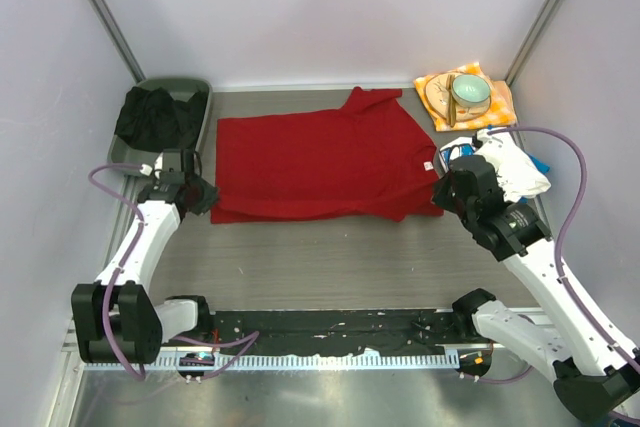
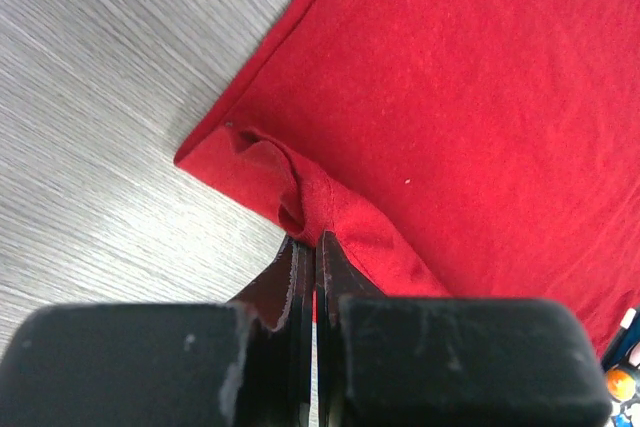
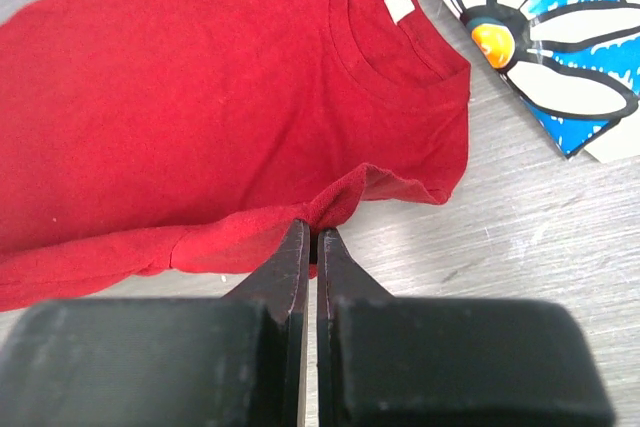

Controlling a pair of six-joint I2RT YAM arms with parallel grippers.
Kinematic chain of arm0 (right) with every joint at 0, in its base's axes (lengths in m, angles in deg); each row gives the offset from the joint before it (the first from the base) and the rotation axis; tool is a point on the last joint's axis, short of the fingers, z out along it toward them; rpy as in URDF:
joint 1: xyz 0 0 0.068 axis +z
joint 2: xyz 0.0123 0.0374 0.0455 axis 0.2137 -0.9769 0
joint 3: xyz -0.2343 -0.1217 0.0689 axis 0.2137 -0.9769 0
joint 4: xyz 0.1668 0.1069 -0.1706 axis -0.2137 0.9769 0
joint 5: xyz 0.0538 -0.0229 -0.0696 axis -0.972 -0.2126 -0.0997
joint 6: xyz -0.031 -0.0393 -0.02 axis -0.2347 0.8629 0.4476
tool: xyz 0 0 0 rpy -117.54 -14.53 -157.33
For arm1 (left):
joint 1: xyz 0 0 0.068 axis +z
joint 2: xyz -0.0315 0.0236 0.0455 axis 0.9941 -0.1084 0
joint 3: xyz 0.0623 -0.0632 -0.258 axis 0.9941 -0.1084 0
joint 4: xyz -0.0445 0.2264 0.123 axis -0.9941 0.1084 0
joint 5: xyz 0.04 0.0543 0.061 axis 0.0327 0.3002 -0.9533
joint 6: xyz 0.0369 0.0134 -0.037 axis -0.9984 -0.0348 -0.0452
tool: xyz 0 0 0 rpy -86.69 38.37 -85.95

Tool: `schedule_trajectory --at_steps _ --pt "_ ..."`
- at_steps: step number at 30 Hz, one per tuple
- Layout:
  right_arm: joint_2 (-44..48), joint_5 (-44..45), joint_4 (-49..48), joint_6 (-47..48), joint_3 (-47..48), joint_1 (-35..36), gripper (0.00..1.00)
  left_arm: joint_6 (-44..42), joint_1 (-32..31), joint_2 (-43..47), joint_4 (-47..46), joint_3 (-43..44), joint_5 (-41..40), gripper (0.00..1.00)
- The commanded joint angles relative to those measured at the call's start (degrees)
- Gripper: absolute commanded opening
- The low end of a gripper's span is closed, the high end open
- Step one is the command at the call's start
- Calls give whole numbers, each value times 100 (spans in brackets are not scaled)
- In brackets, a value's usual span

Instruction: Fold and stack the t-shirts

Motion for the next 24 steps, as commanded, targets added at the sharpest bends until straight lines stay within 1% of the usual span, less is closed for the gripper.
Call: schedule_trajectory --at_steps 1,6,10,20,24 --pt "140 -59 0 -58 -175 -16 1 -74 -140 174 -179 -131 -29 0" --pt "167 -50 -61 -93 -298 -16 1 -74 -210 113 -240 -184 -117 0" --pt "53 29 -140 -41 -281 -16 1 -48 -219 -142 -320 -141 -152 0" --pt "-800 196 -518 126 202 -33 1 -39 -219 -731 -328 369 -267 0" --pt "-1142 188 -711 179 387 -68 1 -4 -219 -836 -346 527 -319 0"
